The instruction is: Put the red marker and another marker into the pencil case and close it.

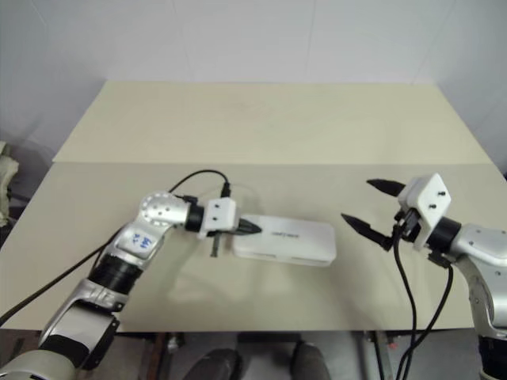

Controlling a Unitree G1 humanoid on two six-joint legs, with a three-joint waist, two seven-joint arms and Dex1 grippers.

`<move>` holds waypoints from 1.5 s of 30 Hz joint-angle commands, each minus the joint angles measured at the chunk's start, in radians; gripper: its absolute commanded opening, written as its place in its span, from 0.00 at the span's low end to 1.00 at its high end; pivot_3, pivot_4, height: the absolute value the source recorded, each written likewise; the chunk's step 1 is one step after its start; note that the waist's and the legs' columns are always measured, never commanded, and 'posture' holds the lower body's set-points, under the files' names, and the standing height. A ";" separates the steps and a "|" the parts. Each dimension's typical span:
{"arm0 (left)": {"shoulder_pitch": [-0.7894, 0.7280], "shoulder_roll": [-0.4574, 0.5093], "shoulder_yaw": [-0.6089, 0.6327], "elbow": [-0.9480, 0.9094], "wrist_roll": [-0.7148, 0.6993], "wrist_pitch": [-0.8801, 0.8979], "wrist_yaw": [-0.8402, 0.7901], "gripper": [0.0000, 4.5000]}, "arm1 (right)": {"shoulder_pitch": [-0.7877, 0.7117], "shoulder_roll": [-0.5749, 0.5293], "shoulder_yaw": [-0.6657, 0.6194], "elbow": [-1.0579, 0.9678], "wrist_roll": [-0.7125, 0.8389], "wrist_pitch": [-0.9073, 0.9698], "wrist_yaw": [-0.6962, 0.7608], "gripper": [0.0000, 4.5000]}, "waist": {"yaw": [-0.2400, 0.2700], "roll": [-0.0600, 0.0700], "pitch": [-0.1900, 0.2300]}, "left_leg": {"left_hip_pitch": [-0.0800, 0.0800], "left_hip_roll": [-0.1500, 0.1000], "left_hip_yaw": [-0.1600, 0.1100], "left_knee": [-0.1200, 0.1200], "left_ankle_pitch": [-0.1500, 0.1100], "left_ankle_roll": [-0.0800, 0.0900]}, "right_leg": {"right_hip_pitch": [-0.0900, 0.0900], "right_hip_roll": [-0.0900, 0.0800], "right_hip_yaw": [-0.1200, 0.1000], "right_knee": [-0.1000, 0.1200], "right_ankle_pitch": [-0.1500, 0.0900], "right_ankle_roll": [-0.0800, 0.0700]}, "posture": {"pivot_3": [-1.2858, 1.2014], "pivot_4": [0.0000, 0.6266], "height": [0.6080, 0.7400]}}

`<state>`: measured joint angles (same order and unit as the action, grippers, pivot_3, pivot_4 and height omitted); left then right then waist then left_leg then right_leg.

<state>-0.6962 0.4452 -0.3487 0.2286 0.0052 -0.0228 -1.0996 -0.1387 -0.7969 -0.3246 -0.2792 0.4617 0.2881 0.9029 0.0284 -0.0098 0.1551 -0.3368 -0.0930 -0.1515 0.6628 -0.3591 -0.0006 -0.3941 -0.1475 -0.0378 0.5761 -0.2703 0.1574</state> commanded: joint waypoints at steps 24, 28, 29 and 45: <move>0.068 -0.003 0.171 -0.178 -0.161 0.181 0.014 0.01 | 0.030 0.093 0.043 -0.056 0.002 -0.024 -0.065 1.00 | -0.005 -0.001 -0.001 | 0.000 0.001 -0.001 0.000 0.000 0.000 | -0.001 0.001 0.001 0.001 0.000 0.000 | 0.52 0.24 1.00; 0.130 0.059 0.308 -0.205 -0.273 0.112 -0.031 0.15 | 0.011 0.096 0.057 -0.012 -0.007 -0.046 -0.055 1.00 | -0.005 -0.001 -0.001 | 0.000 0.001 -0.001 0.000 0.000 0.000 | -0.002 0.000 0.002 0.001 0.000 0.000 | 0.52 0.24 1.00; 0.142 0.073 0.335 -0.211 -0.301 0.115 -0.039 0.21 | 0.008 0.096 0.059 -0.004 -0.009 -0.050 -0.053 1.00 | -0.005 0.000 -0.001 | 0.000 0.001 -0.001 -0.001 0.000 0.000 | -0.002 0.000 0.002 0.001 0.000 0.000 | 0.52 0.24 1.00; 0.336 0.192 0.533 -0.294 -0.419 0.186 0.064 0.99 | -0.056 0.099 0.059 0.207 -0.055 -0.162 -0.025 1.00 | -0.004 0.001 0.000 | 0.001 0.001 -0.002 -0.001 -0.001 0.001 | -0.002 0.000 0.002 0.001 0.001 -0.001 | 0.52 0.24 1.00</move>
<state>-0.3601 0.6303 0.1494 -0.0340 -0.3915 0.1717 -1.0551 -0.1830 -0.6948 -0.2373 -0.0614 0.3996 0.1526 0.8799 0.0242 -0.0090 0.1547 -0.3362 -0.0919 -0.1533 0.6614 -0.3597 0.0003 -0.3961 -0.1473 -0.0358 0.5775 -0.2691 0.1559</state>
